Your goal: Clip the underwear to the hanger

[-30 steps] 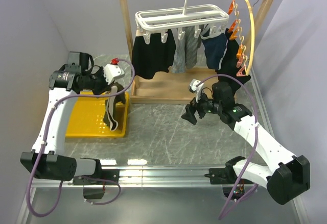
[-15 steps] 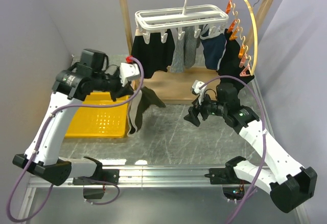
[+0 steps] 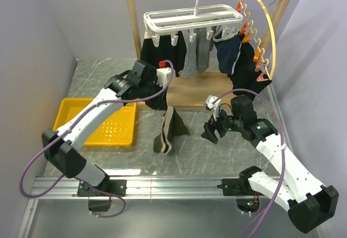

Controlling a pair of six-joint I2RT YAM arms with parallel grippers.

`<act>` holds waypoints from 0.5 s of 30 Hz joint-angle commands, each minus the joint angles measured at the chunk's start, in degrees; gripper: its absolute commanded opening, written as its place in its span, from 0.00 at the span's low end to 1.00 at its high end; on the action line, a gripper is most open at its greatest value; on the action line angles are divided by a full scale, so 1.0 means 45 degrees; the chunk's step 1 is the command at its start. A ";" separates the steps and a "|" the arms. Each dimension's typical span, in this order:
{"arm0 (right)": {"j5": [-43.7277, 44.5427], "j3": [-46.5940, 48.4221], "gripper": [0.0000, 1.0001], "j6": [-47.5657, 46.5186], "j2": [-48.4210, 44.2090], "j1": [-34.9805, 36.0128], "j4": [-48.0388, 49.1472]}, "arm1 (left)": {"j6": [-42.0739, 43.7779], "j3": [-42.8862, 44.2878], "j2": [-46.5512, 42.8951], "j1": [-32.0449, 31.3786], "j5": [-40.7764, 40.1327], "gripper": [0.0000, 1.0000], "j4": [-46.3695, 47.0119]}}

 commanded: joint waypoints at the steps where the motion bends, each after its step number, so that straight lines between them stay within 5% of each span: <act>1: 0.0329 -0.0288 0.83 0.0492 -0.0068 -0.0062 0.0636 | -0.3958 -0.0421 0.0603 -0.0010 -0.2616 0.00 0.1646; 7: -0.0040 -0.1010 0.83 0.1916 0.0302 -0.0043 0.2449 | -0.6227 -0.0363 0.1835 -0.0010 -0.3617 0.00 0.1958; 15: -0.0647 -0.1734 0.84 0.4162 0.2466 -0.0023 0.5090 | -0.6641 0.0027 0.2890 0.0243 -0.3011 0.00 0.2310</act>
